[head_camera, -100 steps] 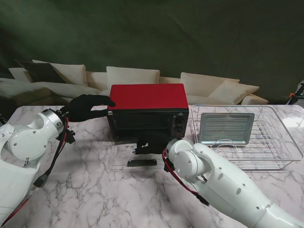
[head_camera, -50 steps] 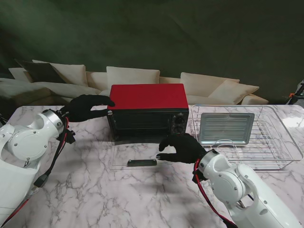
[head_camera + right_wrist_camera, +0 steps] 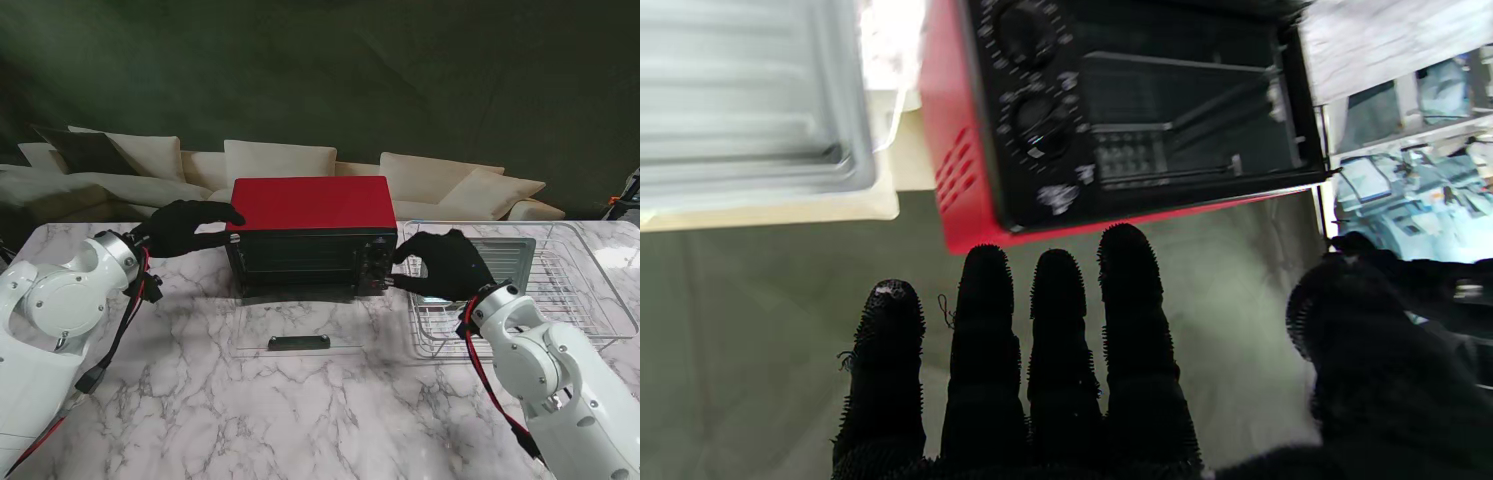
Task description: Slide the trays into the oven
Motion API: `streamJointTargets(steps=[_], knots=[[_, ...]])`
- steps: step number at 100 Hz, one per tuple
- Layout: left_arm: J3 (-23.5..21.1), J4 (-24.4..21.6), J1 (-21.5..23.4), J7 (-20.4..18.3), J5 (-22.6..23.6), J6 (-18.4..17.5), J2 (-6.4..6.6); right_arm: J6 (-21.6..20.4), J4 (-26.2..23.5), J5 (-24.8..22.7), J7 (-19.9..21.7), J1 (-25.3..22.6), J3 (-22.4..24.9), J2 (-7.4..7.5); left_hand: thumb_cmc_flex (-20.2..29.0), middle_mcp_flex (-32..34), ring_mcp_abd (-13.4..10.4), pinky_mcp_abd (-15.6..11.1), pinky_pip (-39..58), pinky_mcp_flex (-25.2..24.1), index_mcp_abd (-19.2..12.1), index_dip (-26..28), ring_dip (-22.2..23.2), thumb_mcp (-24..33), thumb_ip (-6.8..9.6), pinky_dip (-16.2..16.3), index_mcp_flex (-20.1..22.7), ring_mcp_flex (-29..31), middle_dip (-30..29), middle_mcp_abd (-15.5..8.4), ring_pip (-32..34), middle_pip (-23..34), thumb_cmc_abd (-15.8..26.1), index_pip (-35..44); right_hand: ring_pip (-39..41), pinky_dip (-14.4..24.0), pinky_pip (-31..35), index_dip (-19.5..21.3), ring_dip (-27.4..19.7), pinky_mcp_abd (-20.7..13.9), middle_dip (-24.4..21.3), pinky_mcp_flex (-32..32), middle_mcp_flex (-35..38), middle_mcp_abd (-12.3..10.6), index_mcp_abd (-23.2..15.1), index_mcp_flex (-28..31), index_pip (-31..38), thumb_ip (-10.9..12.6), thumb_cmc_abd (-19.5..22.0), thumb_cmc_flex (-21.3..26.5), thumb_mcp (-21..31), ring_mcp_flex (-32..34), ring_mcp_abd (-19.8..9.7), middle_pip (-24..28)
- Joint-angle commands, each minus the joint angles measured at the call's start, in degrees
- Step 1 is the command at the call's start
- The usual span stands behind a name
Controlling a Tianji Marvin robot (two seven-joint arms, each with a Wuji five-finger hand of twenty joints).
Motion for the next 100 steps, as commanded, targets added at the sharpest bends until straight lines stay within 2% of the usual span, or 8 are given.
streamJointTargets(steps=[1, 17, 40, 54, 61, 83, 90, 100], knots=[[0.09, 0.14, 0.17, -0.41, 0.08, 0.06, -0.19, 0.44, 1.55, -0.58, -0.13, 2.78, 0.88, 0.33, -0.57, 1.19, 0.37, -0.01, -0.39, -0.46, 0.56, 0.57, 0.52, -1.85, -1.0, 0.54, 1.11, -0.24, 0.43, 0.42, -0.4, -0.14, 2.45, -0.48, -1.31, -0.69, 0.05, 0.7, -0.91, 0.85, -0.13, 0.05, -0.5, -0.5, -2.61, 0.46, -0.51, 1.31, 0.36, 1.36, -0.67, 0.5, -1.08, -1.13], [-0.2, 0.07, 0.75, 0.07, 0.35, -0.15, -0.25, 0.02, 7.56, -6.6, -0.57, 9.15, 0.48, 1.09, -0.54, 1.2, 0.4, 0.03, -0.4, -0.5, 0.64, 0.57, 0.51, -1.82, -0.99, 0.53, 1.15, -0.27, 0.42, 0.56, -0.43, -0.15, 2.44, -0.47, -4.75, -2.28, -1.28, 0.7, -2.73, 0.03, -1.89, -1.01, -6.5, -1.8, -3.36, -5.68, -1.39, 1.39, -1.53, 0.56, 0.24, -2.19, -2.6, -3.75], [-0.09, 0.15, 2.02, 1.84, -0.02, 0.19, -0.63, 5.36, 17.55, -8.46, -0.41, 17.64, -3.3, 1.53, -0.41, 1.26, 0.52, 0.12, -0.44, -0.58, 0.84, 0.58, 0.51, -1.8, -1.0, 0.52, 1.29, -0.34, 0.42, 0.56, -0.45, -0.17, 2.41, -0.44, -11.82, -5.7, -5.58, -2.32, -7.53, -1.02, -5.04, -3.18, -12.93, -3.0, -2.73, -14.21, -3.23, 0.89, -11.34, -0.6, 7.63, -5.71, -4.32, -7.18], [0.56, -0.15, 2.64, 2.85, -0.39, 0.07, -0.84, 6.93, 23.04, -10.92, 0.65, 21.96, -5.64, 2.18, -0.39, 1.34, 0.62, 0.17, -0.46, -0.58, 0.86, 0.56, 0.51, -1.84, -1.02, 0.52, 1.36, -0.36, 0.4, 0.76, -0.45, -0.21, 2.37, -0.46, -16.09, -6.67, -8.49, -4.12, -10.54, -2.15, -6.04, -5.06, -14.88, -5.95, -7.59, -17.51, -4.25, 0.35, -14.92, 1.87, 5.59, -8.59, -5.87, -9.2], [1.03, -0.47, 3.04, 3.49, -0.87, -0.02, -0.99, 7.74, 25.3, -11.23, 0.92, 23.64, -6.76, 2.35, -0.38, 1.32, 0.61, 0.22, -0.45, -0.56, 1.01, 0.54, 0.51, -1.84, -1.04, 0.53, 1.36, -0.38, 0.36, 0.84, -0.46, -0.3, 2.39, -0.5, -17.18, -6.94, -9.8, -4.66, -11.3, -2.25, -6.35, -5.64, -15.17, -6.78, -9.35, -18.39, -4.12, 0.51, -15.49, 2.9, 3.61, -9.16, -6.16, -9.86], [2.14, -1.34, 4.34, 5.43, -1.32, -0.43, -1.39, 10.54, 31.08, -12.16, 0.69, 26.98, -9.32, 2.76, -0.3, 1.58, 0.94, 0.47, -0.39, -0.51, 1.09, 0.51, 0.51, -1.84, -1.09, 0.56, 1.49, -0.33, 0.32, 1.02, -0.42, -0.41, 2.34, -0.55, -18.68, -7.16, -11.42, -5.8, -12.43, -2.81, -6.7, -6.08, -15.34, -7.96, -9.06, -19.17, -4.24, 1.01, -15.96, 3.62, 0.44, -9.67, -7.11, -10.64], [2.34, -1.5, 4.58, 5.8, -1.47, -0.62, -1.46, 11.27, 32.51, -12.73, 0.96, 27.71, -10.05, 2.96, -0.31, 1.68, 0.9, 0.5, -0.34, -0.49, 1.06, 0.5, 0.52, -1.84, -1.1, 0.58, 1.48, -0.26, 0.32, 1.03, -0.37, -0.43, 2.35, -0.57, -18.44, -7.11, -11.53, -5.76, -12.41, -2.81, -6.37, -6.17, -12.82, -9.22, -9.35, -17.37, -3.55, 1.1, -16.45, 4.12, 0.22, -9.01, -7.56, -9.71], [2.37, -1.52, 4.68, 5.87, -1.3, -1.0, -1.44, 11.94, 33.91, -12.81, 1.91, 28.26, -10.66, 3.18, -0.29, 1.72, 0.88, 0.45, -0.3, -0.47, 1.11, 0.51, 0.51, -1.86, -1.1, 0.59, 1.48, -0.24, 0.33, 1.03, -0.37, -0.46, 2.33, -0.59, -18.43, -7.4, -12.2, -5.67, -12.47, -2.8, -6.29, -6.35, -12.21, -8.53, -8.43, -14.91, -2.82, 1.05, -16.47, 3.68, -0.46, -8.73, -7.62, -9.64]])
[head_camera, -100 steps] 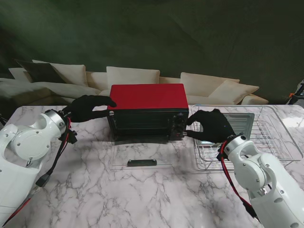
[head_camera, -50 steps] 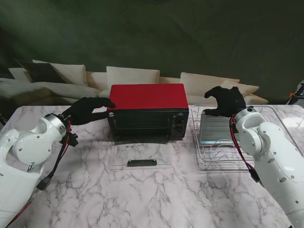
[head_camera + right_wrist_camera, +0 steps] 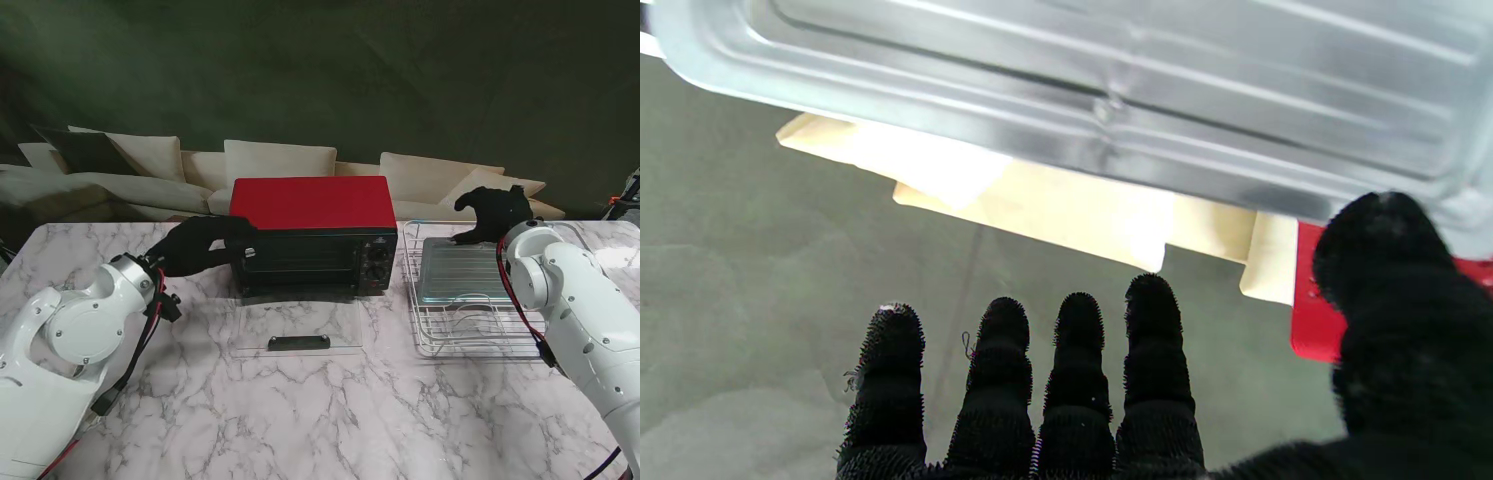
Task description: Slide the trays into the oven
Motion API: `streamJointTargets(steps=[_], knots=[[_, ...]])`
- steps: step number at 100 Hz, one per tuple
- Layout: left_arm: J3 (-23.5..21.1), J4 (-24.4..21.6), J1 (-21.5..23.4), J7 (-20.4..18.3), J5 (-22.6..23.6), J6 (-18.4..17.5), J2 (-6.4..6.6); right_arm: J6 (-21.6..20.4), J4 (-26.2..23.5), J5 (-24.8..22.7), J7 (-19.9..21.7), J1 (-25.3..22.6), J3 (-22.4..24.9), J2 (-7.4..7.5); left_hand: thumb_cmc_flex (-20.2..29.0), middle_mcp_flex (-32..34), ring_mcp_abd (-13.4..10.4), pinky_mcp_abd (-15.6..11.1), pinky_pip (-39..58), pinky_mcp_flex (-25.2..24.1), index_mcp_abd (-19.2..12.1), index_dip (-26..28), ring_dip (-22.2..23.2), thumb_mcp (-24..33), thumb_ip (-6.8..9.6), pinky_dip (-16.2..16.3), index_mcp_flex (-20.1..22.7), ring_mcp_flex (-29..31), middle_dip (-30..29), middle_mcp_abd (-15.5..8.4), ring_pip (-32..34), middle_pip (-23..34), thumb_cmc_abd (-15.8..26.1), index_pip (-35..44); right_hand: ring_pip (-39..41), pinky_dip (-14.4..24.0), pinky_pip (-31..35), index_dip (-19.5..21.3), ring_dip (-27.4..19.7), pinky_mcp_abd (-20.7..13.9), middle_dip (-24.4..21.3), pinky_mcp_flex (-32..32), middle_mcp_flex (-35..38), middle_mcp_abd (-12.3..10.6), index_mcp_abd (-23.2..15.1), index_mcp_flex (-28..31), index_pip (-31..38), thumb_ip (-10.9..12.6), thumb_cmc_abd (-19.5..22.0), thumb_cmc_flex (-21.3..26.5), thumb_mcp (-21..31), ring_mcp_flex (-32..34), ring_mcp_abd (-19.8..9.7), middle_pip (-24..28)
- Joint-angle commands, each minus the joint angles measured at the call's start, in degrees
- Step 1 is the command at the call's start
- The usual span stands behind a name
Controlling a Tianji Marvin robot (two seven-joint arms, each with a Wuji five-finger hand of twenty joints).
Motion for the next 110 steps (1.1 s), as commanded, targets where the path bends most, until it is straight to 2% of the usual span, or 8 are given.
streamJointTargets(steps=[1, 31, 43, 57, 79, 93, 104, 110], knots=[[0.21, -0.2, 0.16, -0.79, -0.02, -0.52, -0.21, 0.61, 1.16, 0.15, 0.88, 0.15, -0.03, 0.39, -0.31, 1.05, 0.31, 0.45, -0.29, -0.46, 0.98, 0.51, 0.5, -1.87, -1.11, 0.59, 1.49, -0.25, 0.33, 0.44, -0.38, -0.47, 2.32, -0.58, -1.63, -0.73, -1.54, -1.04, -1.1, -0.7, -0.02, -1.16, 0.42, -0.39, -0.9, 1.03, 0.35, 1.05, -2.35, 0.71, -1.53, -0.23, -1.25, -0.62], [-0.09, -0.29, 0.5, -0.7, 0.29, -0.06, -0.23, 0.19, 1.35, -0.01, 4.49, -1.29, 1.06, 0.98, -0.3, 0.96, 0.34, 0.34, -0.28, -0.56, 0.94, 0.52, 0.5, -1.86, -1.08, 0.56, 1.41, -0.37, 0.37, 0.5, -0.39, -0.49, 2.38, -0.61, -1.04, -1.76, -3.64, 0.81, -0.63, -0.17, -0.13, -1.53, 0.09, 2.05, 2.33, 7.73, 2.51, 1.08, -2.75, -2.58, -3.63, 1.43, -0.08, -1.16], [-0.15, -0.44, 0.62, -0.68, 0.52, 0.11, -0.23, -0.69, -0.18, -0.83, 6.73, -3.04, 3.1, 1.28, -0.26, 0.97, 0.31, 0.36, -0.27, -0.56, 0.99, 0.53, 0.51, -1.86, -1.08, 0.55, 1.41, -0.32, 0.38, 0.41, -0.35, -0.49, 2.37, -0.61, -0.23, -2.19, -4.32, 5.2, 0.48, 0.87, 0.24, -1.01, 3.53, 2.04, 2.3, 9.6, 3.74, 0.92, -4.46, -4.18, -1.44, 4.15, 0.16, -0.33], [-0.2, -0.5, 0.64, -0.68, 0.64, 0.21, -0.23, -2.09, -2.35, -1.43, 8.55, -5.61, 6.18, 1.5, -0.27, 0.91, 0.34, 0.31, -0.25, -0.57, 0.94, 0.55, 0.51, -1.85, -1.07, 0.55, 1.44, -0.42, 0.39, 0.45, -0.39, -0.49, 2.42, -0.58, 3.69, -2.17, -4.18, 11.95, 3.95, 3.72, 1.6, 0.81, 12.44, 1.84, -1.58, 10.43, 7.76, 0.89, -5.24, -2.87, -0.92, 12.98, 1.44, 1.92], [-0.03, -0.13, 0.19, -1.12, 0.7, -0.07, -0.12, -4.91, -3.9, -4.15, 7.52, -8.17, 9.3, 1.84, -0.26, 0.94, 0.25, 0.33, -0.21, -0.55, 0.95, 0.57, 0.51, -1.88, -1.08, 0.54, 1.52, -0.33, 0.39, 0.41, -0.36, -0.48, 2.4, -0.55, 12.84, 1.3, 2.49, 17.72, 13.49, 4.93, 13.75, 7.68, 23.66, 0.86, -11.53, 12.36, 11.65, 1.16, -5.71, 4.27, -4.94, 25.4, 0.66, 12.7], [0.17, 0.34, -0.2, -1.27, 0.63, -0.28, -0.09, -5.57, -3.86, -4.27, 6.73, -8.83, 10.19, 1.87, -0.17, 0.92, 0.29, 0.34, -0.19, -0.56, 0.97, 0.58, 0.51, -1.82, -1.06, 0.54, 1.55, -0.37, 0.4, 0.45, -0.38, -0.47, 2.4, -0.52, 17.45, 2.6, 5.83, 18.11, 16.97, 4.54, 20.39, 10.13, 25.8, 0.41, -11.91, 14.46, 12.38, 1.24, -5.28, 7.82, -3.61, 27.1, 0.83, 17.53], [0.38, 0.69, -0.49, -1.26, 0.51, -0.34, -0.09, -6.22, -3.75, -4.35, 6.37, -9.14, 10.44, 1.92, -0.29, 0.91, 0.33, 0.37, -0.18, -0.57, 0.97, 0.6, 0.51, -1.88, -1.08, 0.53, 1.59, -0.35, 0.4, 0.45, -0.36, -0.46, 2.37, -0.5, 19.83, 2.67, 7.61, 11.82, 18.22, 4.26, 26.66, 11.15, 27.38, 0.08, -16.18, 15.84, 19.26, -5.51, -8.03, 12.12, 3.76, 26.65, 0.84, 21.13], [0.57, 0.88, -0.71, -1.4, 0.47, -0.31, -0.07, -6.56, -3.73, -4.56, 6.35, -9.24, 10.49, 1.97, -0.28, 0.91, 0.29, 0.35, -0.18, -0.58, 0.96, 0.6, 0.51, -1.88, -1.07, 0.53, 1.58, -0.35, 0.39, 0.43, -0.36, -0.47, 2.39, -0.51, 19.94, 2.55, 7.87, 11.51, 18.15, 3.36, 27.65, 11.28, 28.05, 0.12, -19.75, 17.71, 23.6, -7.04, -9.1, 13.22, 8.85, 25.35, 0.8, 21.66]])
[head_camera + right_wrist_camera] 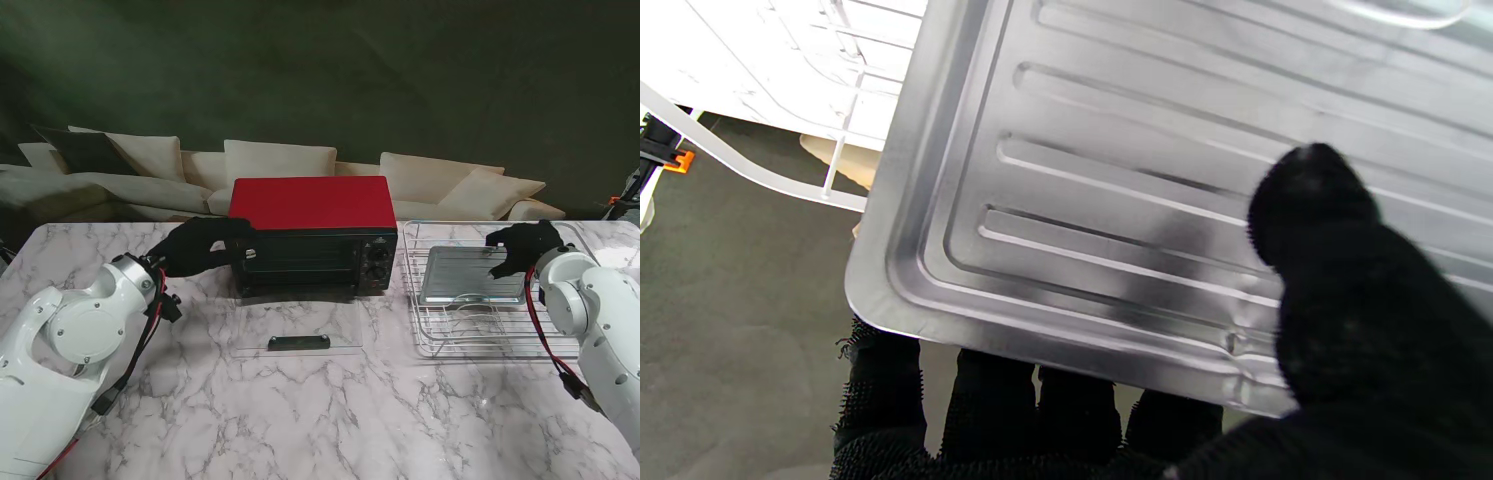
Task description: Slide the trays into the oven
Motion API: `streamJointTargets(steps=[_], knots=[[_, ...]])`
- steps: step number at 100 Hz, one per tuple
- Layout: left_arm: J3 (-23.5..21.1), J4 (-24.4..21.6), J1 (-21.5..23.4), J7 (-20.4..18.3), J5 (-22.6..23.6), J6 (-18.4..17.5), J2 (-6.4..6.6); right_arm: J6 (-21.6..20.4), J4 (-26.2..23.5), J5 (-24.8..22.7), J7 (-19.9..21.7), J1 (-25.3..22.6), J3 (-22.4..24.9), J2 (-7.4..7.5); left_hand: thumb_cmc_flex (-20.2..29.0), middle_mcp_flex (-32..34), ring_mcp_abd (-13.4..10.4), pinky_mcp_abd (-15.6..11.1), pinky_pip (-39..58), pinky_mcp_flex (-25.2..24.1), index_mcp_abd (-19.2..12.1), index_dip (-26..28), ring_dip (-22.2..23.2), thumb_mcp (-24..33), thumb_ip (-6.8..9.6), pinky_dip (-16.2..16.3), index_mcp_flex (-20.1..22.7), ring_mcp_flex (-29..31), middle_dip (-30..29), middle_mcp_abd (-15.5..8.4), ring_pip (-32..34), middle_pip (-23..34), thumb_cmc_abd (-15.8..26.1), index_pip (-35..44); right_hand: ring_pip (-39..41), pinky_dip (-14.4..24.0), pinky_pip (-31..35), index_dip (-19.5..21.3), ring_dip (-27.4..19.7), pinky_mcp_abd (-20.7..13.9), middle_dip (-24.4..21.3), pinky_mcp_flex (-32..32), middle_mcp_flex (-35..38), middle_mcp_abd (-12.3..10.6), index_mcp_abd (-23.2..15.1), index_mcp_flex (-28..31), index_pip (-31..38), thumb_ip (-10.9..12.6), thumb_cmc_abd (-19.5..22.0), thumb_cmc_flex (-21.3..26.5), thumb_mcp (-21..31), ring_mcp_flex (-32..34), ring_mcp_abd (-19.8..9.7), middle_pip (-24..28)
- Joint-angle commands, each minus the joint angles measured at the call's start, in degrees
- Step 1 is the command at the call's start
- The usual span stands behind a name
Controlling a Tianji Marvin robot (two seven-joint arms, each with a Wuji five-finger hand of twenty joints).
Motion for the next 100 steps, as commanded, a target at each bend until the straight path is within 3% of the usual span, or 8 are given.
streamJointTargets(steps=[1, 8, 21, 33, 52, 62, 80, 100], knots=[[0.38, 0.41, -0.38, -1.05, -0.06, -0.1, 0.0, -0.39, 0.27, -0.34, 0.04, -0.4, 0.06, 0.25, -0.24, 0.86, 0.28, 0.36, -0.18, -0.59, 0.96, 0.59, 0.5, -1.85, -1.07, 0.53, 0.69, -0.4, 0.39, 0.41, -0.38, -0.49, 2.39, -0.51, 1.12, 0.68, 0.97, -0.63, 0.92, 1.03, 1.57, 0.1, 1.04, -0.61, -5.04, 3.7, 4.95, -2.44, -2.63, 2.09, 5.36, -0.2, -0.05, 2.91], [0.57, 0.58, -0.61, -1.29, -0.03, -0.14, 0.05, -0.93, -0.19, 0.15, 1.6, -0.61, 0.4, 0.31, -0.22, 0.9, 0.29, 0.34, -0.17, -0.56, 0.96, 0.61, 0.51, -1.84, -1.06, 0.52, 0.74, -0.3, 0.39, 0.41, -0.35, -0.47, 2.41, -0.49, -0.22, 0.56, 0.75, 2.36, -0.01, 0.7, 0.66, -0.35, -0.33, 0.21, -5.71, 8.04, 7.23, -3.12, -2.29, 1.65, 7.19, -1.76, 0.1, 0.41], [0.81, 0.81, -0.83, -1.27, -0.12, -0.11, 0.03, -1.85, -0.57, 0.72, 3.03, -0.81, 0.67, 0.39, -0.18, 0.9, 0.26, 0.31, -0.18, -0.6, 0.97, 0.62, 0.5, -1.83, -1.06, 0.51, 0.75, -0.38, 0.39, 0.48, -0.37, -0.47, 2.4, -0.48, -6.59, 0.45, 0.57, 9.38, -4.62, 0.81, -10.04, 0.87, 0.47, 0.58, -5.45, 9.19, 7.84, -3.08, -1.79, 1.93, 9.17, -0.38, 0.84, -12.03], [0.99, 0.94, -0.94, -1.25, -0.17, -0.07, 0.02, -1.87, -0.49, 1.18, 3.69, -0.69, 0.46, 0.4, -0.17, 0.91, 0.27, 0.3, -0.16, -0.57, 0.93, 0.62, 0.51, -1.83, -1.06, 0.51, 0.77, -0.33, 0.4, 0.44, -0.34, -0.46, 2.44, -0.47, -2.48, 1.26, 4.49, 11.14, -2.84, 0.43, -10.16, 8.14, 11.64, -0.75, -5.08, 7.07, 8.3, -3.22, -1.41, 4.48, 10.95, 11.36, 0.31, -9.53], [1.36, 1.25, -1.09, -1.23, -0.1, 0.16, 0.01, -1.88, 1.56, 3.23, 1.47, 0.22, -0.72, 0.15, -0.19, 0.94, 0.3, 0.36, -0.11, -0.52, 0.92, 0.63, 0.52, -1.83, -1.05, 0.51, 0.76, -0.31, 0.41, 0.38, -0.34, -0.43, 2.43, -0.47, 7.62, 2.65, 12.67, -7.78, 2.9, -1.97, -7.01, 16.74, 21.11, -0.52, -3.09, 10.29, 5.06, -1.83, 5.4, 11.59, 9.97, 20.94, 2.1, -2.03], [1.73, 1.51, -1.28, -1.25, -0.3, 0.6, -0.02, -1.93, 2.15, 3.73, -0.83, 0.3, -0.92, -0.06, -0.21, 0.9, 0.22, 0.28, -0.1, -0.56, 0.87, 0.63, 0.52, -1.86, -1.06, 0.51, 0.74, -0.35, 0.41, 0.37, -0.35, -0.43, 2.45, -0.47, 9.87, 4.08, 15.64, -9.39, 4.08, -1.21, -5.46, 18.28, 22.44, 0.72, -2.61, 13.87, 5.8, -1.46, 7.93, 12.59, 10.56, 22.36, 3.54, -1.4], [2.37, 2.13, -1.88, -1.71, -0.42, 1.14, 0.03, -3.64, 0.04, 3.61, -0.94, -0.83, 1.21, -0.12, -0.16, 0.9, 0.23, 0.26, -0.09, -0.59, 0.88, 0.65, 0.54, -1.84, -1.04, 0.51, 0.78, -0.29, 0.43, 0.33, -0.31, -0.38, 2.44, -0.44, 14.5, 6.81, 18.02, 0.71, 6.66, -1.16, 0.07, 19.13, 22.36, 1.07, -2.05, 16.75, 3.67, -0.58, 10.01, 13.46, 12.2, 22.81, 4.32, 0.98], [2.56, 2.61, -2.31, -1.75, -0.62, 0.89, 0.04, -6.59, -4.13, 3.46, 1.89, -2.49, 5.01, 0.01, -0.16, 0.91, 0.2, 0.28, -0.07, -0.55, 0.92, 0.65, 0.55, -1.86, -1.03, 0.51, 0.78, -0.25, 0.45, 0.2, -0.3, -0.34, 2.38, -0.42, 16.0, 7.5, 18.04, 6.89, 7.61, -1.19, 2.47, 19.18, 21.74, 1.09, -1.96, 17.68, 3.64, 0.15, 11.1, 13.41, 13.92, 22.68, 4.29, 2.54]])
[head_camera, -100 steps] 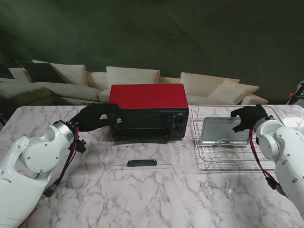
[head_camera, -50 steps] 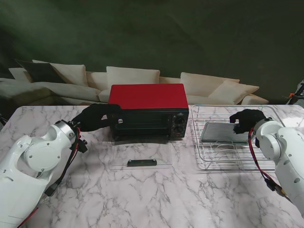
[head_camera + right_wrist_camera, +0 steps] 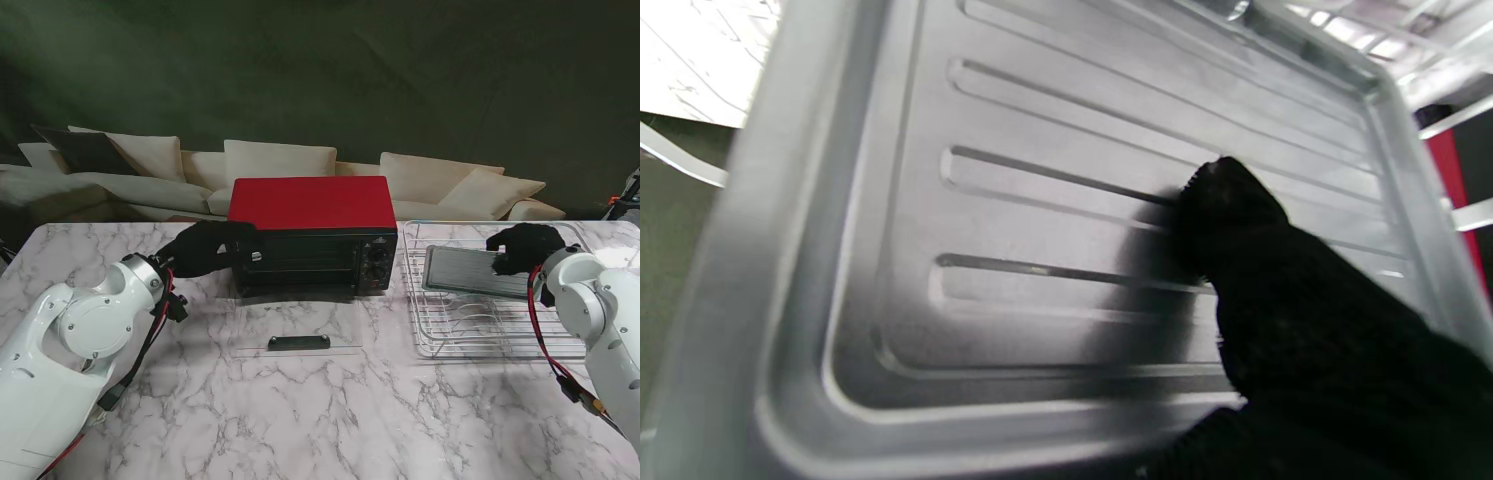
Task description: Slide the trays into the oven
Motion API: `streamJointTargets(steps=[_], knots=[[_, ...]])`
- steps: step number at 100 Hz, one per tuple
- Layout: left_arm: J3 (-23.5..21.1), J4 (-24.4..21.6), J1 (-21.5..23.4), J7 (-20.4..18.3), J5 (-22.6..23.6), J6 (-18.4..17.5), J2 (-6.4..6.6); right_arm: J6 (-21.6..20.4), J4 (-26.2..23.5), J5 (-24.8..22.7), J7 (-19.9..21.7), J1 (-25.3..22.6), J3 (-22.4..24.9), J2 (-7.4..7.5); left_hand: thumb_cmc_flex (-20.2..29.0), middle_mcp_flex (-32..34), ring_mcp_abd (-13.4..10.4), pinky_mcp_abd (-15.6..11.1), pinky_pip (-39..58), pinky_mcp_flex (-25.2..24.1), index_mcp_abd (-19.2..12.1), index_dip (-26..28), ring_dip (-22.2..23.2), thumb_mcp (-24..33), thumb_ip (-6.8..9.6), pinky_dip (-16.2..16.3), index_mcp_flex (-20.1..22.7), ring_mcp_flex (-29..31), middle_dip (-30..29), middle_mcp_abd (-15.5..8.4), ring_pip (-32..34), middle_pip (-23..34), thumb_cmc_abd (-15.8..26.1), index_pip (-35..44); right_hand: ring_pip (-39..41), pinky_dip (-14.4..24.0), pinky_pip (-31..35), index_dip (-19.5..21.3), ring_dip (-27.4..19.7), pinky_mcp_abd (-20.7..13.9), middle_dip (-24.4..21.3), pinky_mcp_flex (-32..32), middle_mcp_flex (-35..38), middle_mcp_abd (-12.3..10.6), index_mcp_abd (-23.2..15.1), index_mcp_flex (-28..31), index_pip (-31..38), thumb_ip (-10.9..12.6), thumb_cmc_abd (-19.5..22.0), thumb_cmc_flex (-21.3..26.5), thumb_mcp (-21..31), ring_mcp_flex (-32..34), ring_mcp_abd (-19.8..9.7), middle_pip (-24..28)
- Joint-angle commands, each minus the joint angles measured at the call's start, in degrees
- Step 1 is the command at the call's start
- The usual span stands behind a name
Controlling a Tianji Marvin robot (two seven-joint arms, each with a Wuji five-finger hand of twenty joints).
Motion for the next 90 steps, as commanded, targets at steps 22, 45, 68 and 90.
streamJointTargets(steps=[22, 45, 68, 90], knots=[[0.23, 0.43, -0.38, -0.92, -0.19, -0.01, -0.04, -4.14, -5.34, 0.48, 2.24, -1.77, 4.1, 0.51, -0.27, 0.83, 0.2, 0.23, -0.04, -0.53, 0.45, 0.61, 0.24, -1.9, -1.04, 0.51, 0.51, -0.23, 0.44, 0.28, -0.3, -0.35, 2.34, -0.53, 4.0, 1.27, 1.04, 7.96, 2.38, 0.61, 3.28, 0.04, 2.45, 0.06, -5.05, 6.75, 5.02, 3.77, 10.02, 6.74, 7.75, 3.8, 1.51, 6.34], [0.24, 0.37, -0.82, -1.14, -0.53, -0.59, 0.0, -8.11, -11.4, 2.37, 4.03, -4.08, 8.27, 0.39, -0.32, 0.86, 0.3, 0.36, 0.06, -0.41, 0.34, 0.52, 0.31, -1.88, -1.03, 0.54, -0.03, 0.13, 0.45, 0.16, -0.16, -0.3, 2.22, -0.75, 5.11, 1.19, 0.43, 9.08, 3.12, 1.37, 4.18, 0.66, 2.04, 0.33, -4.18, 6.21, 5.18, 3.92, 10.76, 7.14, 8.04, 3.98, 1.53, 7.28], [1.95, 0.6, -2.36, -0.22, -1.78, -1.92, -0.25, -10.4, -18.29, 6.56, 6.81, -7.08, 11.21, 0.15, -1.7, -9.83, -0.95, -0.96, 1.6, 0.09, 1.28, -0.46, 0.47, -1.86, -0.8, 1.13, -6.36, -0.96, -0.75, 0.6, -0.11, -3.05, -1.23, -3.34, 7.01, 2.27, 1.71, 8.25, 3.67, 3.24, 4.3, 2.05, 3.21, 1.27, -2.22, 5.74, 4.16, 3.28, 10.44, 7.51, 8.05, 5.43, 2.32, 7.71], [6.66, 1.58, -7.11, -2.45, -5.47, -3.2, -0.12, -9.95, -23.94, 10.18, 11.66, -8.07, 10.47, 0.23, -7.92, -25.8, 0.61, -6.57, 3.46, 0.64, 5.6, -9.35, -1.52, -1.38, -1.26, -2.72, -21.92, -3.59, -14.06, 6.3, -0.29, -8.21, -10.35, -12.01, 8.01, 2.62, 2.14, 6.87, 3.75, 4.16, 4.14, 2.39, 3.69, 1.74, -0.62, 4.97, 3.6, 2.84, 10.44, 7.91, 7.67, 5.61, 2.74, 7.59]])
